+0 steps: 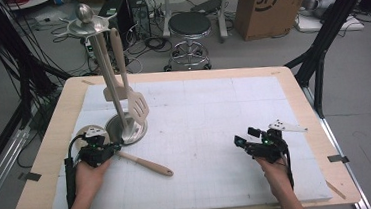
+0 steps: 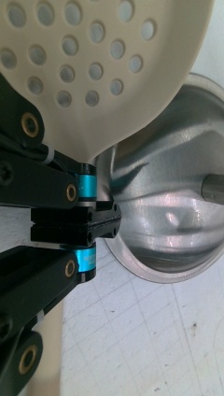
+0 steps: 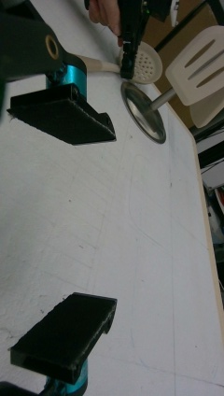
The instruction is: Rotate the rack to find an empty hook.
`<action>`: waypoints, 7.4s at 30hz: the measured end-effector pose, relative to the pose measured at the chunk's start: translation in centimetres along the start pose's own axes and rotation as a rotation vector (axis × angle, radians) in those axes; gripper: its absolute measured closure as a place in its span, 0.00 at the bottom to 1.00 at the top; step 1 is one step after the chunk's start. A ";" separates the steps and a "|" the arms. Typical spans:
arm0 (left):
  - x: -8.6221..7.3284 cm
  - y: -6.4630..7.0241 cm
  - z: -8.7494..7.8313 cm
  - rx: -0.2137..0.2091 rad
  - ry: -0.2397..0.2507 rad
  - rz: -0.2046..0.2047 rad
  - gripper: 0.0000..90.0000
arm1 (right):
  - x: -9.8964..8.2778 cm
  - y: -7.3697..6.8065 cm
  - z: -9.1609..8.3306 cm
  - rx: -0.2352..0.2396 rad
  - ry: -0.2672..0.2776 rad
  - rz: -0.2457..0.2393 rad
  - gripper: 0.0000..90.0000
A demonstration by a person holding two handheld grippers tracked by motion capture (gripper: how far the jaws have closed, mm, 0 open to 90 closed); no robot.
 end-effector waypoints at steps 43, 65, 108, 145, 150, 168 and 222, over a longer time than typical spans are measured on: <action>-3.4 1.2 -6.5 -0.057 0.049 -0.097 1.00 | 0.6 -0.4 -0.5 0.020 0.029 0.004 0.18; -5.4 14.0 -3.7 -0.332 -0.073 0.088 1.00 | 0.6 -0.4 -0.6 0.018 0.033 0.006 0.18; -0.6 5.6 1.0 -0.050 0.059 -0.134 1.00 | 0.5 0.0 -0.7 0.007 0.028 0.016 0.18; 0.5 7.3 3.4 -0.096 0.003 -0.106 1.00 | 0.4 0.0 -0.6 0.008 0.020 0.016 0.18; 0.8 6.8 3.7 -0.046 0.049 -0.102 1.00 | 0.4 0.0 -0.6 0.006 0.021 0.016 0.18; 1.7 5.3 3.3 0.040 0.129 -0.110 1.00 | 0.4 0.1 -0.7 0.003 0.025 0.020 0.19; 2.4 2.7 -0.9 -0.129 0.163 -0.215 0.53 | 0.1 -0.1 -0.3 0.006 0.009 0.014 0.19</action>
Point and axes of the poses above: each handheld gripper's, and its own axes: z roughly forward along the jaws, x roughly out of its top, y roughly to its right, the point moved 6 cm from there along z, roughly forward along the jaws, and after that the axes turned 7 degrees about y, right-handed, at the moved point
